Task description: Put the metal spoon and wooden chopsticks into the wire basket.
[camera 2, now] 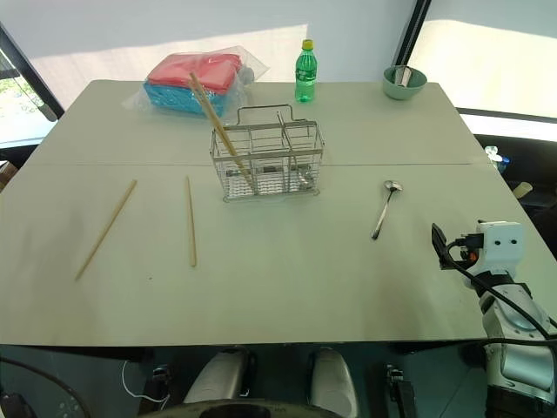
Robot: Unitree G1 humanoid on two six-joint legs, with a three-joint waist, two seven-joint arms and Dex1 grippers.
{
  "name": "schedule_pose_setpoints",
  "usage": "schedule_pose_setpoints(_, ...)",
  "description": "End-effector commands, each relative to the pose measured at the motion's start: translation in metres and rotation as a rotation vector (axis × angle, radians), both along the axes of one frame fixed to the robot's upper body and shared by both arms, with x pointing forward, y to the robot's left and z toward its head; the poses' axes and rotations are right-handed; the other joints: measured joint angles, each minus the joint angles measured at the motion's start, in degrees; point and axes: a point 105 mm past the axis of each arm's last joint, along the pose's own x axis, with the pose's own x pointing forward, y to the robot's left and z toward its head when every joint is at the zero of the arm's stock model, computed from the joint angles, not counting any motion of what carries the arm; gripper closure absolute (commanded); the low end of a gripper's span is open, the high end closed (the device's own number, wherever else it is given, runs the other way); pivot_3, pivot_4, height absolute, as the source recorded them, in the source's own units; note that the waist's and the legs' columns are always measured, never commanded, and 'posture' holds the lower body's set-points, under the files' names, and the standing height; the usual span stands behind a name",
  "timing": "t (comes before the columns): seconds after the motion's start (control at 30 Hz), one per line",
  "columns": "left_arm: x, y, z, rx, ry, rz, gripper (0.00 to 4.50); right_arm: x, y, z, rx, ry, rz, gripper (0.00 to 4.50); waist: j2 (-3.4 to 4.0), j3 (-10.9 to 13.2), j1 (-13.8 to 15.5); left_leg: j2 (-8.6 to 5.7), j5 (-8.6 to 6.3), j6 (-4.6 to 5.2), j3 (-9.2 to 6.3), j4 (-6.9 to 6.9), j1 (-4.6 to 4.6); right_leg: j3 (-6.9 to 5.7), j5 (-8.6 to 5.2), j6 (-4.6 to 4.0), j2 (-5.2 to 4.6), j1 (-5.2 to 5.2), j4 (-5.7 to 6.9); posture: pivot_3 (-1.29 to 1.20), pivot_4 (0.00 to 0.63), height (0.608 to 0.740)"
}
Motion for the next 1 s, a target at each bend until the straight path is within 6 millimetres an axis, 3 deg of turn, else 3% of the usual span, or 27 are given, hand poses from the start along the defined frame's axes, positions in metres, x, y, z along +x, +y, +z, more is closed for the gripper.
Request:
schedule_pose_setpoints(0.03, -0.002, 0.000, 0.024, 0.045, -0.062, -0.006, 0.02, 0.002, 0.001, 0.015, -0.037, -0.051, 0.007, 0.00, 0.00, 0.0, 0.0, 0.00, 0.00, 0.00, 0.00, 0.00, 0.00, 0.00, 0.00, 0.00, 0.00, 0.00, 0.00, 0.00, 0.150, 0.667)
schedule_pose_setpoints(0.47, 0.000, -0.002, 0.027, 0.049, -0.062, -0.024, 0.02, 0.004, 0.002, 0.016, -0.042, -0.055, 0.010, 0.00, -0.01, 0.0, 0.0, 0.00, 0.00, 0.00, 0.00, 0.00, 0.00, 0.00, 0.00, 0.00, 0.01, 0.00, 0.01, 0.00, 0.150, 0.667)
schedule_pose_setpoints(0.73, 0.009, -0.009, 0.036, 0.083, -0.045, -0.086, 0.02, 0.014, 0.005, 0.031, -0.116, -0.057, 0.034, 0.00, -0.01, 0.0, 0.0, 0.00, 0.00, 0.00, 0.01, 0.00, 0.00, 0.00, 0.00, 0.00, 0.03, -0.01, 0.01, 0.00, 0.150, 0.667)
schedule_pose_setpoints(0.77, 0.012, -0.013, 0.040, 0.078, -0.051, -0.112, 0.02, 0.015, 0.004, 0.033, -0.116, -0.055, 0.031, 0.00, -0.02, 0.0, 0.0, 0.00, 0.00, 0.00, 0.00, 0.01, 0.00, 0.00, 0.00, 0.00, 0.04, -0.01, 0.01, 0.00, 0.150, 0.667)
schedule_pose_setpoints(0.9, 0.035, -0.074, 0.073, 0.137, -0.023, -0.466, 0.02, 0.032, 0.014, 0.058, -0.158, -0.039, 0.099, 0.00, -0.03, 0.0, 0.0, -0.01, 0.01, 0.01, 0.00, 0.09, -0.04, -0.01, -0.01, -0.03, 0.06, 0.01, 0.01, 0.00, 0.150, 0.667)
schedule_pose_setpoints(1.0, 0.040, -0.100, 0.076, 0.233, 0.042, -0.586, 0.02, 0.044, 0.013, 0.064, -0.161, 0.033, 0.068, 0.00, 0.00, 0.0, -0.2, -0.03, 0.00, 0.01, 0.05, 0.08, -0.03, 0.02, -0.02, -0.04, 0.02, 0.02, -0.04, 0.00, 0.150, 0.667)
